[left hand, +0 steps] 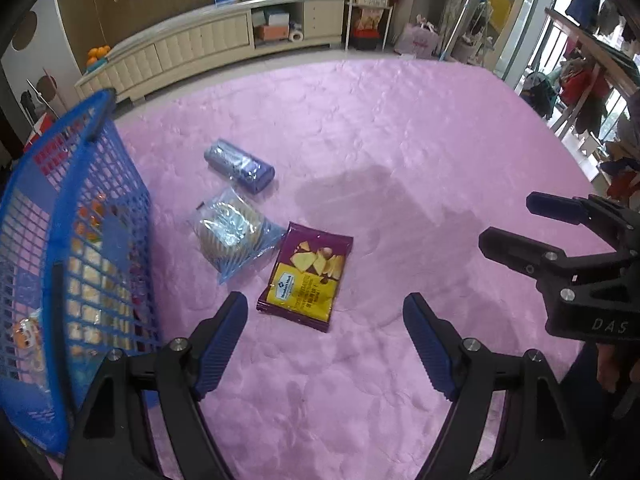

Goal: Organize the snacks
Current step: 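Move both grippers away from the basket toward the remaining snacks, then grasp the purple chip bag with the left gripper and lift it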

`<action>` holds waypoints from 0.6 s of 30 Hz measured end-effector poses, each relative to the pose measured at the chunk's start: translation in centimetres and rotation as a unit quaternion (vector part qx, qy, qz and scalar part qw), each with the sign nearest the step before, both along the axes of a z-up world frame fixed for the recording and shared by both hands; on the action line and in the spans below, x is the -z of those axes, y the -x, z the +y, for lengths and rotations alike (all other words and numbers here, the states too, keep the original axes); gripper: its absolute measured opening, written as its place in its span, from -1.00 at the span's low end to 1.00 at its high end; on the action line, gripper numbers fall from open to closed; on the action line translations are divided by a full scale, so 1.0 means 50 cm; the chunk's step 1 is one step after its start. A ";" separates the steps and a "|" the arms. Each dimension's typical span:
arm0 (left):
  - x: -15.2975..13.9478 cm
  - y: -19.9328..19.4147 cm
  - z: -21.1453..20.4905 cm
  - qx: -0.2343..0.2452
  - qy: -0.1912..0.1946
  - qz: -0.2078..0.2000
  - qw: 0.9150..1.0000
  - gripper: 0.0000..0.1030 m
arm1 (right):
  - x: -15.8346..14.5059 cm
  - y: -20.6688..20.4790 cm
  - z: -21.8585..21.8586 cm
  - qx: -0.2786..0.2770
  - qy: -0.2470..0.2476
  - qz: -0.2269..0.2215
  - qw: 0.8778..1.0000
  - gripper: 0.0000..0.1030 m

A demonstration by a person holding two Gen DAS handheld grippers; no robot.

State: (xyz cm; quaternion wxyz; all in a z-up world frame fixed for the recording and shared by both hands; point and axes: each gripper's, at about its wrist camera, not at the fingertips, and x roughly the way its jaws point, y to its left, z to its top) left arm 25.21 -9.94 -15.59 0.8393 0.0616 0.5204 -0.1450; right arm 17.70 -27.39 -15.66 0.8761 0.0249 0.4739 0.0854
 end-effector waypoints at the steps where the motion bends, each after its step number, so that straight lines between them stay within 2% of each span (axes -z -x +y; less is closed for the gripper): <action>1: 0.010 -0.007 0.001 0.000 -0.001 0.005 1.000 0.52 | 0.010 -0.005 0.000 0.003 0.003 0.005 1.000 0.70; 8: 0.069 -0.057 0.009 -0.006 -0.027 0.022 0.999 0.52 | 0.054 -0.027 0.008 0.001 0.011 0.024 1.000 0.72; 11: 0.086 -0.076 0.015 -0.004 -0.021 0.031 0.999 0.52 | 0.069 -0.034 0.002 0.005 0.003 0.031 1.000 0.72; 18: 0.114 -0.092 0.002 0.031 -0.022 0.045 0.998 0.52 | 0.082 -0.046 -0.008 0.007 -0.011 0.035 0.999 0.72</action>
